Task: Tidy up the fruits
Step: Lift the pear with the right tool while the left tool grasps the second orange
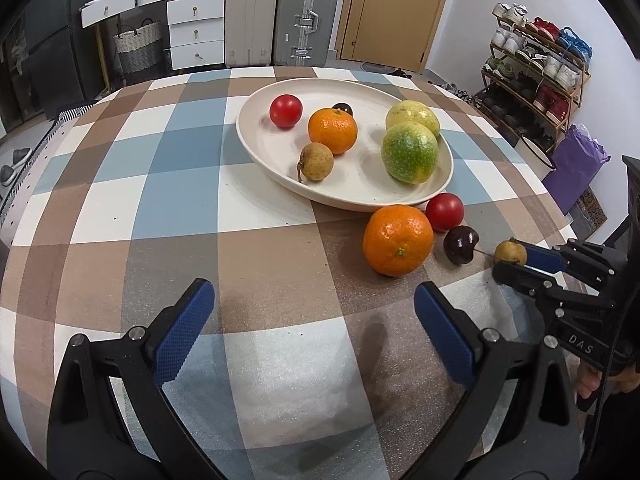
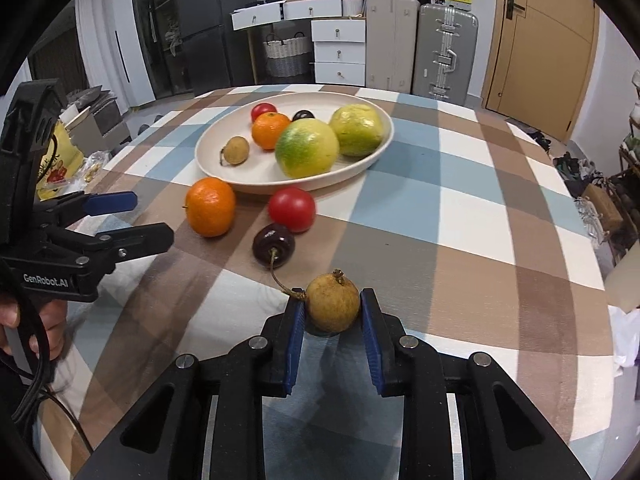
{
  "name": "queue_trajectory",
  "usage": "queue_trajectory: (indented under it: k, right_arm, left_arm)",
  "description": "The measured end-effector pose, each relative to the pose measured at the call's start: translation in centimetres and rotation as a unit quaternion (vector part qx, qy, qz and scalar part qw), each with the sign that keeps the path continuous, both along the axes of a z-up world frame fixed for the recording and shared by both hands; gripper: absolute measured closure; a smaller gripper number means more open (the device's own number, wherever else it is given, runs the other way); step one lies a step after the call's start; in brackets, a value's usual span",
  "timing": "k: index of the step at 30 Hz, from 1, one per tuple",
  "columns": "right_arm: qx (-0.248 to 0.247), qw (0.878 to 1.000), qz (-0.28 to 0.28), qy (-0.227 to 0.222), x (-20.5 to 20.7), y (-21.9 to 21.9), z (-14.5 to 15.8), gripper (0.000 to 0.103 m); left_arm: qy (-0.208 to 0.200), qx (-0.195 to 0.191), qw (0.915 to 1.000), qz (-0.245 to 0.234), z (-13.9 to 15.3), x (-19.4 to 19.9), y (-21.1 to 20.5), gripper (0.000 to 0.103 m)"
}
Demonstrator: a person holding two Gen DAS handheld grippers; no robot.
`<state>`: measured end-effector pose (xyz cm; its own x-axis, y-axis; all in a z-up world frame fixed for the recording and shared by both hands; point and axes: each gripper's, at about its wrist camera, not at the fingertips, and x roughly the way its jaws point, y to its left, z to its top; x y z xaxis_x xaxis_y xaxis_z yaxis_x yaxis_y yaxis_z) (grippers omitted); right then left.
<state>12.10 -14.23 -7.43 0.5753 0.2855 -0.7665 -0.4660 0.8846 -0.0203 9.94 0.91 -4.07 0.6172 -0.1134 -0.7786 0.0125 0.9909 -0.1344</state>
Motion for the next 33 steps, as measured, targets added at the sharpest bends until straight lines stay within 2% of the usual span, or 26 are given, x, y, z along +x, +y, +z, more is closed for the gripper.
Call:
queue_trajectory:
  k: [10, 17, 21, 23, 25, 26, 28, 33]
  right_arm:
    - [0.012, 0.999, -0.049, -0.009, 0.8, -3.5, 0.4, 0.076]
    - [0.032, 0.998, -0.052, -0.018, 0.9, -4.3, 1.0, 0.076]
    - [0.036, 0.998, -0.05, -0.019, 0.6, -4.2, 1.0, 0.076]
    - [0.038, 0.998, -0.049, -0.017, 0.6, -4.2, 0.9, 0.076]
    - [0.039, 0.998, -0.047, -0.016, 0.6, -4.0, 0.8, 0.076]
    - [0.04, 0.998, -0.046, -0.016, 0.6, -4.0, 0.8, 0.076]
    - [0.041, 0.998, -0.046, -0.014, 0.7, -4.0, 0.8, 0.076]
    - [0.047, 0.998, -0.048, -0.014, 0.8, -4.2, 0.8, 0.076]
  left_arm:
    - [0.004, -0.01, 0.9999, -0.006, -0.3, 1.3, -1.1, 0.003]
    - [0.0, -0.018, 0.9997, -0.018, -0.3, 2.6, -2.3, 0.005]
    - [0.002, -0.026, 0.9992, -0.03, -0.6, 3.5, -3.0, 0.031]
    - [-0.003, -0.025, 0.9991, -0.033, -0.5, 3.5, -3.3, 0.037]
    - [-0.003, -0.031, 0.9986, -0.043, -0.5, 3.6, -3.6, 0.048]
    - [-0.003, -0.033, 0.9984, -0.046, -0.5, 3.5, -3.6, 0.05]
    - [-0.004, -0.04, 0.9975, -0.057, -0.6, 3.5, -3.9, 0.063]
    - [-0.005, -0.031, 0.9974, -0.065, -0.5, 3.3, -4.5, 0.065]
